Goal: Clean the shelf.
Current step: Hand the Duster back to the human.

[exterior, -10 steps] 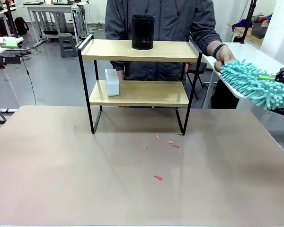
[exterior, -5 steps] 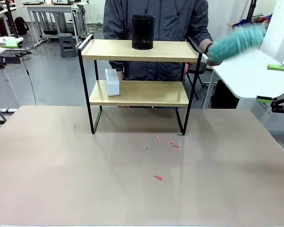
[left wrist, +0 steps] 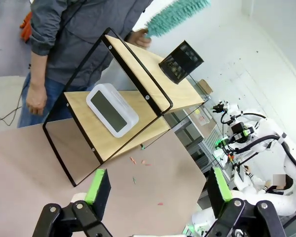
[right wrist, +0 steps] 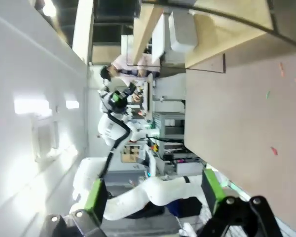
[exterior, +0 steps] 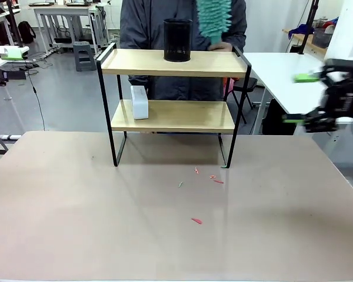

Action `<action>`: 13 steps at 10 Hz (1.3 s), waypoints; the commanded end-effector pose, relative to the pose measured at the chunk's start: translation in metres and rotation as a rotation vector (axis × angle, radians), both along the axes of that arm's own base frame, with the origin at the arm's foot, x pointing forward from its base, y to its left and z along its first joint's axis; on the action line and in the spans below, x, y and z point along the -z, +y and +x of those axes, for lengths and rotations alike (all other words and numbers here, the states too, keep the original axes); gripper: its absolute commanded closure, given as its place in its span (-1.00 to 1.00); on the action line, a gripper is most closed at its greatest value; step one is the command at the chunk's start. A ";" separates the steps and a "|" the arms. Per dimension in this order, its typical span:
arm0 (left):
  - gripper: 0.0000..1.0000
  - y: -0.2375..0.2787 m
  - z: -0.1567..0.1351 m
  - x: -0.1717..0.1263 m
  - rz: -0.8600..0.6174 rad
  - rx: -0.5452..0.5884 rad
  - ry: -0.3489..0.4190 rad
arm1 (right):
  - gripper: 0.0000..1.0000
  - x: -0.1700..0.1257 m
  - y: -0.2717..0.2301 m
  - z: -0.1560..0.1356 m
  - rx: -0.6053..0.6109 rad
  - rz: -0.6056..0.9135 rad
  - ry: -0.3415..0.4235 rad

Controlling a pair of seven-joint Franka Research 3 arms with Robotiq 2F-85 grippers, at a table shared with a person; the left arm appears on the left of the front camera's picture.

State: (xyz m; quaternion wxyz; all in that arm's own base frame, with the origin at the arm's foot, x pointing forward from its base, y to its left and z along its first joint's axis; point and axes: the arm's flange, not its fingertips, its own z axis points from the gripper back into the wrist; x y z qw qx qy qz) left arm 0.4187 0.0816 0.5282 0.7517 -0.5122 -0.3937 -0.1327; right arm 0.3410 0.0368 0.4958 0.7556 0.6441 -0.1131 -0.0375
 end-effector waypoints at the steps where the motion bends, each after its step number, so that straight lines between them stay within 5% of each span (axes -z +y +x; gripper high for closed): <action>1: -1.00 -0.003 -0.003 0.000 0.003 -0.009 -0.003 | -1.00 -0.005 -0.035 -0.011 0.041 0.040 0.030; 13: -1.00 -0.003 -0.003 0.000 0.003 -0.009 -0.003 | -1.00 -0.005 -0.035 -0.011 0.041 0.040 0.030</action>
